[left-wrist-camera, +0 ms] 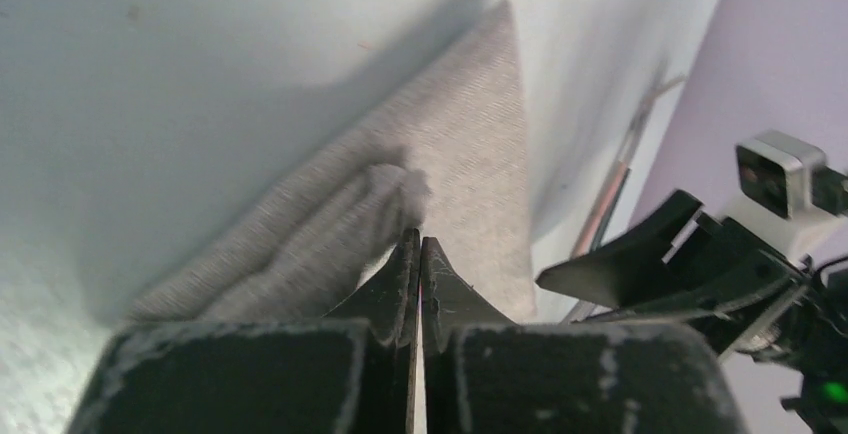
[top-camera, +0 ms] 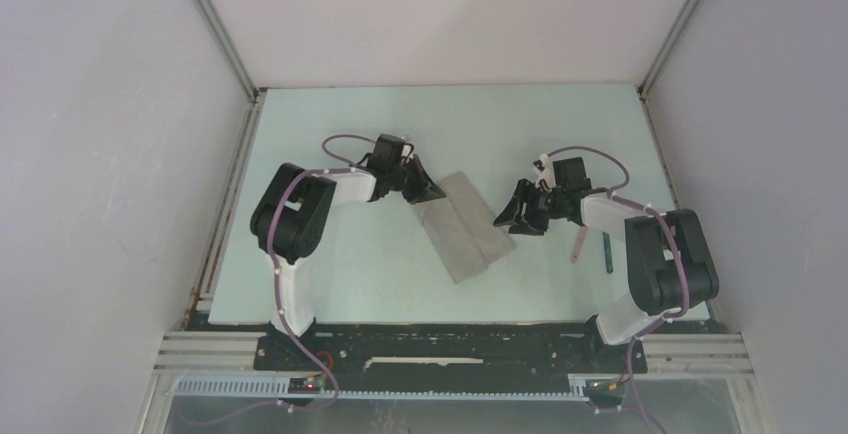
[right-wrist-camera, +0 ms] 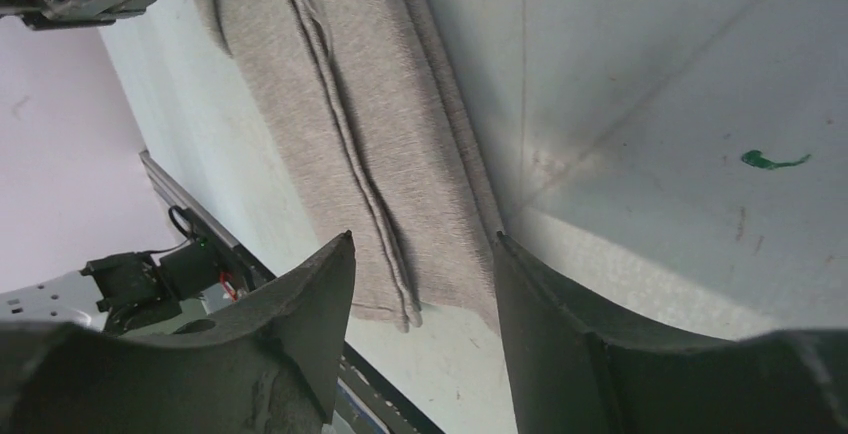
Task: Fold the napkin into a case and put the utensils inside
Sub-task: Pick up the 2/3-rectangle-folded napkin at the center of the board.
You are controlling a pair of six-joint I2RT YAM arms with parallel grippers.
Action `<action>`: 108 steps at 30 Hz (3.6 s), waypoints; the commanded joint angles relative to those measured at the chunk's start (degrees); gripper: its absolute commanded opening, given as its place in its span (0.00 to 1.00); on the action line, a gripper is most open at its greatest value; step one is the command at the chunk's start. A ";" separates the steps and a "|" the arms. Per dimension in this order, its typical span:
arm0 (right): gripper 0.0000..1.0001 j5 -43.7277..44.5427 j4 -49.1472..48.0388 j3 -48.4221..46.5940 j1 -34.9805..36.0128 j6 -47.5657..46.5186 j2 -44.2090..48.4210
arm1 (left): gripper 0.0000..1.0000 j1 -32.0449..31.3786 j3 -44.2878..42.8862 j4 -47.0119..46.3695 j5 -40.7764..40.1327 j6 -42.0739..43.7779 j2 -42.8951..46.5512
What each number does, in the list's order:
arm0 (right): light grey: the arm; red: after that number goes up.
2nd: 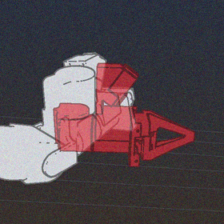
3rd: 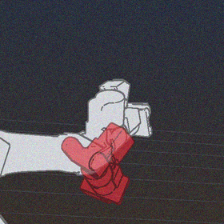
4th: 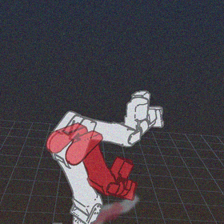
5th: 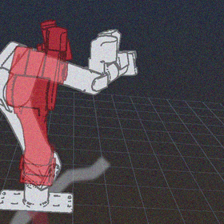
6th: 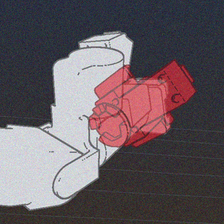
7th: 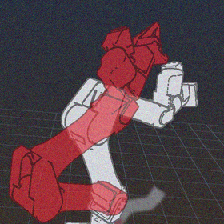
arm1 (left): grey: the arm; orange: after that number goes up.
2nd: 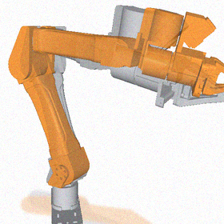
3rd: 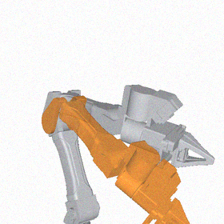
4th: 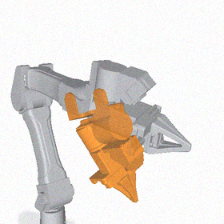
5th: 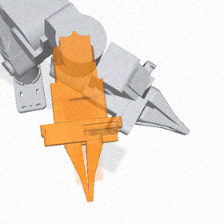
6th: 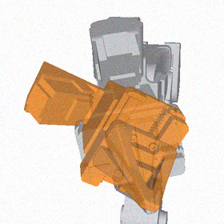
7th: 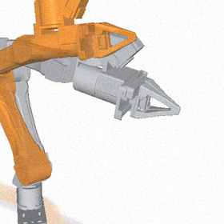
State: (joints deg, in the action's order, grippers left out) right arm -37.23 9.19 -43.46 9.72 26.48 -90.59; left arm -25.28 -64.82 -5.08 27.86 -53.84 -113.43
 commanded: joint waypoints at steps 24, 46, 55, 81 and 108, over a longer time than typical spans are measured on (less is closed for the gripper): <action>0.17 6.75 -3.40 5.16 3.95 4.75 0.02 | 0.00 3.14 -2.06 2.91 -8.45 3.76 -2.28; 0.55 5.82 0.54 4.21 5.16 1.71 6.28 | 0.22 -0.48 -6.90 13.34 -1.89 10.51 7.84; 0.63 3.30 2.29 3.92 3.82 -0.94 5.95 | 0.58 -9.24 3.53 15.02 -6.56 16.53 18.87; 0.69 0.64 -7.46 -6.34 4.53 0.14 -7.92 | 0.62 -13.54 6.96 11.93 -9.66 12.15 23.35; 0.47 -1.67 -14.03 -22.01 7.35 3.30 -24.55 | 0.40 -5.78 -8.06 15.70 -6.87 7.52 7.84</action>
State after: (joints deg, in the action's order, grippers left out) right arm -37.85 -2.83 -64.79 16.01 30.13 -115.35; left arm -31.68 -68.14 10.72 18.90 -43.55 -103.59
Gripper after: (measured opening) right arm 0.494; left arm 0.380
